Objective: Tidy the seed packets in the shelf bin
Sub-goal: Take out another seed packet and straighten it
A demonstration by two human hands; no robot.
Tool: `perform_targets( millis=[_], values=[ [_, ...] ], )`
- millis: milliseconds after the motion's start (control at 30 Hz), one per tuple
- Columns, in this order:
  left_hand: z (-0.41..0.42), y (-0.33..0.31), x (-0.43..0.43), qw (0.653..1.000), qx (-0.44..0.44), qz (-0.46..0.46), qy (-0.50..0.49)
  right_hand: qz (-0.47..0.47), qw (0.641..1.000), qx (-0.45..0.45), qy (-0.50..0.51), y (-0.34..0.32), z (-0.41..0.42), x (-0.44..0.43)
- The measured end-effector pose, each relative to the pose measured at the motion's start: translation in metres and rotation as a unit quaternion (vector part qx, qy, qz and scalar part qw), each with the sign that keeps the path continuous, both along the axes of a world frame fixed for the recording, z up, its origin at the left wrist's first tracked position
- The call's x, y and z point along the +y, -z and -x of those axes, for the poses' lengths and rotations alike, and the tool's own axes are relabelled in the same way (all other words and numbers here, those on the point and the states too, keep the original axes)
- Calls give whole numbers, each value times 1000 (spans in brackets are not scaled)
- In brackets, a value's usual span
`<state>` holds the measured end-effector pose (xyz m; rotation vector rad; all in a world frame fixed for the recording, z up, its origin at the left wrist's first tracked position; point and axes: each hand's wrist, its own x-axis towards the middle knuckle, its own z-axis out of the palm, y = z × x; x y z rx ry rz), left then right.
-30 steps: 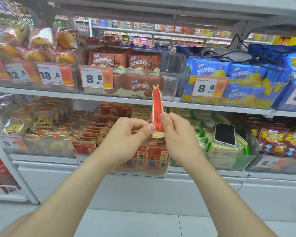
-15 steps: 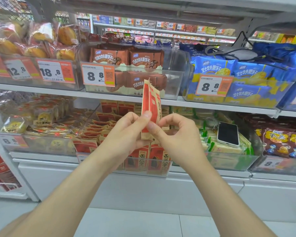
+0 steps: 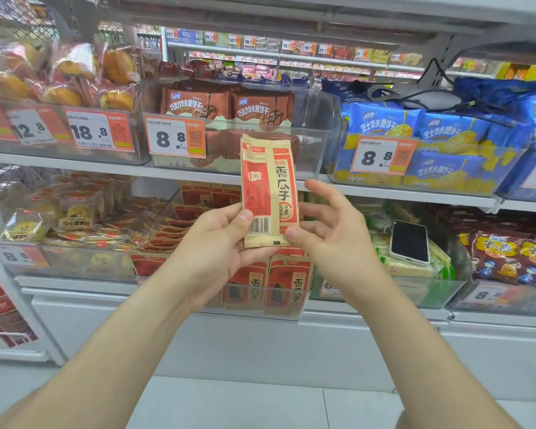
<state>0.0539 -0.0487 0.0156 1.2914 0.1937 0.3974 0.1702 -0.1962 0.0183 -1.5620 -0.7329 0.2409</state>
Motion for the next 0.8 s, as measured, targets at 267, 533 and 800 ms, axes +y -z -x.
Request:
perform_targets(
  millis=[267, 533, 800],
  values=[
    [-1, 0, 5, 1000, 14, 1, -12, -65, 986, 152, -12, 1, -4, -3],
    [-5, 1, 0, 993, 35, -18, -112, 49, 993, 95, -43, 2, -3, -7],
    [-8, 7, -14, 985, 100, -62, -128, 192, 972, 80, -110, 8, 2, -7]
  ],
)
